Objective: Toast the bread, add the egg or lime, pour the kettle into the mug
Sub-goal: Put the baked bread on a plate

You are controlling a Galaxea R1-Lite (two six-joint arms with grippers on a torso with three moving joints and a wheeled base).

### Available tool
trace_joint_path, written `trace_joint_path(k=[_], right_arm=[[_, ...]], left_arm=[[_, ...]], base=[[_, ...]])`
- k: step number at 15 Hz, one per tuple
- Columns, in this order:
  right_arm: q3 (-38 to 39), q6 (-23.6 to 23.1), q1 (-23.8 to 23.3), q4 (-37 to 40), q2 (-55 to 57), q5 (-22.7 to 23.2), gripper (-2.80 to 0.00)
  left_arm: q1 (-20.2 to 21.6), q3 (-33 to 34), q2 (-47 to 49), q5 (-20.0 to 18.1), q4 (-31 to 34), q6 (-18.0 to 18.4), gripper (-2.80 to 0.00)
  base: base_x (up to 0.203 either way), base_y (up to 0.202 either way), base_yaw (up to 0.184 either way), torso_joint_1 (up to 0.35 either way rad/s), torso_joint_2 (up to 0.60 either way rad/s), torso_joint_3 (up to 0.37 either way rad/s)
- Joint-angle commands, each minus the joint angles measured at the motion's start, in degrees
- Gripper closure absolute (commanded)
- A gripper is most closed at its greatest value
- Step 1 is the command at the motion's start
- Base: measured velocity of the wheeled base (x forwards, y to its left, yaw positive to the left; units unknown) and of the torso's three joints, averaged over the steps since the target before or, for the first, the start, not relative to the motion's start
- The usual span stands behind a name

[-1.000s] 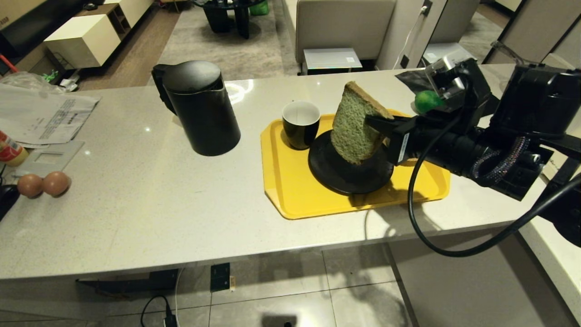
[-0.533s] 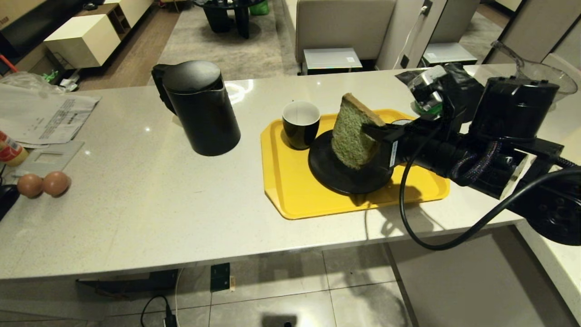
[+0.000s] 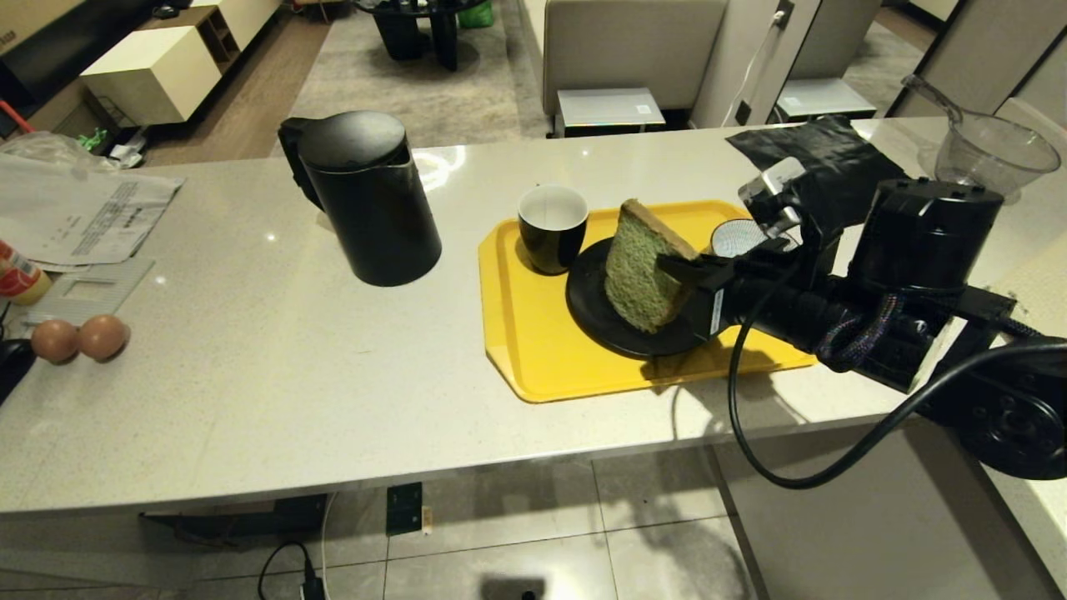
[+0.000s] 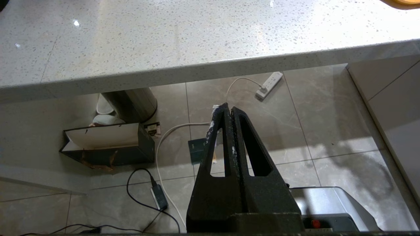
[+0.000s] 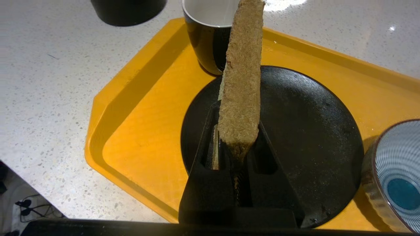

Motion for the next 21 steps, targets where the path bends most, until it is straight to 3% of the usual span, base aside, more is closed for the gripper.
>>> trace_joint_path(k=[1, 3, 6, 7, 12, 21], right_arm=[[0.65, 0.31, 0.13, -0.88, -1.02, 2.54, 0.00], [2.88, 1.31, 0.13, -0.93, -2.65, 6.09, 0.00], [3.49, 1.19, 0.13, -1.02, -1.20, 6.49, 0.00], [3.26, 1.04, 0.13, -1.02, -0.42, 6.56, -2.80], [1.45, 1.02, 0.13, -1.20, 3.70, 6.13, -2.80], [1.64, 1.02, -0.31, -1.20, 0.23, 6.05, -2.80]], left_arm=[[0.01, 0.01, 0.05, -0.02, -0.04, 0.01, 0.00], [0.01, 0.01, 0.05, -0.02, -0.04, 0.01, 0.00], [0.01, 0.01, 0.05, -0.02, -0.04, 0.01, 0.00], [0.01, 0.01, 0.05, -0.02, -0.04, 0.01, 0.00], [0.01, 0.01, 0.05, -0.02, -0.04, 0.01, 0.00], [0.01, 0.01, 0.05, -0.02, -0.04, 0.01, 0.00]], base=[[0.000, 0.000, 0.000, 0.000, 0.00, 0.000], [0.000, 0.000, 0.000, 0.000, 0.00, 0.000], [0.000, 0.000, 0.000, 0.000, 0.00, 0.000], [0.000, 0.000, 0.000, 0.000, 0.00, 0.000], [0.000, 0.000, 0.000, 0.000, 0.00, 0.000], [0.000, 0.000, 0.000, 0.000, 0.00, 0.000]])
